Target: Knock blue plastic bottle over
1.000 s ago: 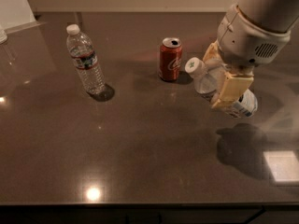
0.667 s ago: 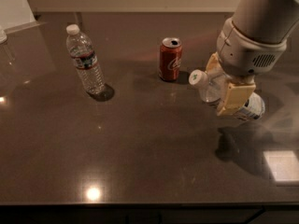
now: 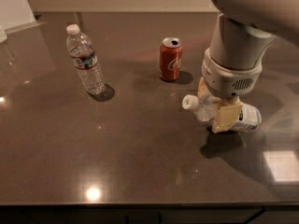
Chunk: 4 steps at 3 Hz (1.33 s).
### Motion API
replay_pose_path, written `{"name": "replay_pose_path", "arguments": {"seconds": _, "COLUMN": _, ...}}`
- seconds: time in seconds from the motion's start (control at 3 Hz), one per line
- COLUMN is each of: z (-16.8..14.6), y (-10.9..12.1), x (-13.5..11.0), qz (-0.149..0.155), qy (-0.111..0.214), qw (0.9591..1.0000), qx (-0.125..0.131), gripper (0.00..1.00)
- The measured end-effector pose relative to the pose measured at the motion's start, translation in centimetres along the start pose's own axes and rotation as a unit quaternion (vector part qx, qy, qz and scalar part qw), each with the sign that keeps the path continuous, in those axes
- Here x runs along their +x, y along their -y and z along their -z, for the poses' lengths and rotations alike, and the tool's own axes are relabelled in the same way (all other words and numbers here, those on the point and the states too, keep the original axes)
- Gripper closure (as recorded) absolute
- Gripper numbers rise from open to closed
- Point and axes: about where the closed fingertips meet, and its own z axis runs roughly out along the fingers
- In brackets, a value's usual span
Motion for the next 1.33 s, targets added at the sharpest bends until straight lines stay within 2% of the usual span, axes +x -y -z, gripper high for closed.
{"name": "replay_pose_path", "arguments": {"seconds": 0.33, "z": -1.8, "y": -0.33, "x": -0.56, "qz": 0.013, "qy": -0.017, "qw": 0.9997, "qx": -0.014, "gripper": 0.36}}
{"name": "replay_pose_path", "arguments": {"seconds": 0.67, "z": -2.54, "y": -0.26, "x": -1.22, "qz": 0.01, "qy": -0.018, "qw": 0.9997, "qx": -0.014, "gripper": 0.13}}
{"name": "replay_pose_path", "arguments": {"seconds": 1.0, "z": -2.46, "y": -0.03, "x": -1.32, "qz": 0.01, "qy": -0.016, "qw": 0.9998, "qx": -0.008, "gripper": 0.0}}
{"name": "replay_pose_path", "arguments": {"seconds": 1.33, "z": -2.46, "y": -0.03, "x": -1.32, "qz": 0.01, "qy": -0.016, "qw": 0.9998, "qx": -0.008, "gripper": 0.0}}
